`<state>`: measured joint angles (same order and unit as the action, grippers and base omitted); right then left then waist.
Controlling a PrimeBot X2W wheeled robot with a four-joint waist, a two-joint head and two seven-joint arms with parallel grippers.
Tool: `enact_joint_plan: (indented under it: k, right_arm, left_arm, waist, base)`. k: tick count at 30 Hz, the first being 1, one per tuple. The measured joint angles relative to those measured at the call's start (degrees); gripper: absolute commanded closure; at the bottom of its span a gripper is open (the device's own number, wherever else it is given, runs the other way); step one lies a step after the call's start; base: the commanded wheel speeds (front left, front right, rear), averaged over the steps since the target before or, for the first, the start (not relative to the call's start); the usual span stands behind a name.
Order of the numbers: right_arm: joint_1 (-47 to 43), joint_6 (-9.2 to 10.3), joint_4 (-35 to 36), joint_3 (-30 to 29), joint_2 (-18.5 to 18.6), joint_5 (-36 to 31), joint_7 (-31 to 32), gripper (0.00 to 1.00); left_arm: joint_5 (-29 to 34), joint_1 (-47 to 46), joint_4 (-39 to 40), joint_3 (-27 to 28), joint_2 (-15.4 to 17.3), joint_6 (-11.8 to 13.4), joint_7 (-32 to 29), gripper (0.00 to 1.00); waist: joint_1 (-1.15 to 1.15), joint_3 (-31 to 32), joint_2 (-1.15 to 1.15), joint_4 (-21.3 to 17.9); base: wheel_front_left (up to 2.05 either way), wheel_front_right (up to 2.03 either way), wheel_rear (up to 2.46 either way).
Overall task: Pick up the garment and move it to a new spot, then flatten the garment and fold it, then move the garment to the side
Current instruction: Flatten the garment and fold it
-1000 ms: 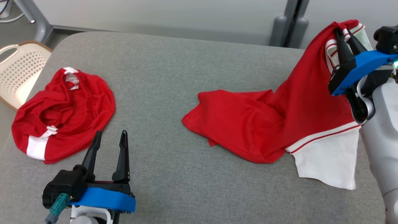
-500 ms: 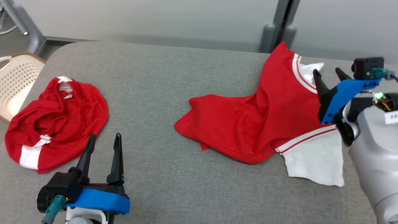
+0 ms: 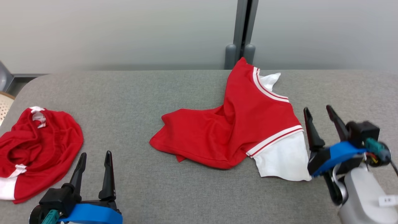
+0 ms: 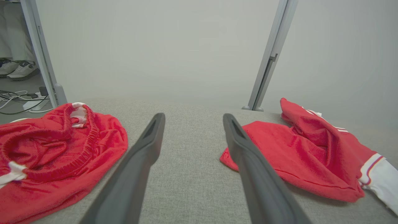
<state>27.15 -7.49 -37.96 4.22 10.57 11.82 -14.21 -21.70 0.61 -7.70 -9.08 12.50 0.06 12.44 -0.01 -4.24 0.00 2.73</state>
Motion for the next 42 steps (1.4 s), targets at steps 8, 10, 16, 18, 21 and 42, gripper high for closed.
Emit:
enact_joint_plan:
  k: [8, 10, 16, 18, 21, 42]
  right_arm:
    - [-14.6, 0.00, 19.2, -4.4, -4.0, -2.3, 4.3, 0.00]
    - [-17.5, 0.00, 22.9, -5.6, -5.2, -2.7, 5.9, 0.00]
    - [-23.1, 0.01, 31.1, -8.5, -6.9, -3.3, 9.9, 0.00]
    - [-24.3, 0.01, 32.7, -8.8, -7.2, -3.6, 10.9, 0.00]
    - [-25.7, 0.01, 34.5, -9.5, -7.4, -3.7, 11.9, 0.00]
    - [-26.0, 0.00, 34.2, -9.0, -7.7, -2.7, 17.1, 0.00]
  left_arm:
    - [-0.4, 1.1, -0.3, 0.1, 0.3, 0.7, 0.0, 0.00]
    - [-0.5, 1.3, -0.6, 0.0, 0.3, 0.8, -0.2, 0.00]
    - [-0.7, 1.6, -1.4, -0.6, 0.4, 0.8, -0.6, 0.00]
    - [-0.9, 1.7, -1.6, -0.7, 0.4, 0.8, -0.7, 0.00]
    - [-0.9, 1.7, -1.7, -0.8, 0.4, 0.8, -0.7, 0.00]
    - [-2.4, -2.9, -4.5, -2.2, 0.9, 0.1, -4.1, 0.00]
  waist:
    - [0.00, 1.9, 0.00, -2.2]
    - [0.00, 2.3, 0.00, -2.5]
    - [0.00, 2.5, 0.00, -3.2]
    - [0.00, 2.5, 0.00, -3.3]
    - [0.00, 2.5, 0.00, -3.5]
    - [0.01, 0.0, 0.00, -4.0]
  base:
    - [0.00, 0.00, 0.00]
    - [0.00, 0.00, 0.00]
    - [0.00, 0.00, 0.00]
    - [0.00, 0.00, 0.00]
    - [0.00, 0.00, 0.00]
    - [0.00, 0.00, 0.00]
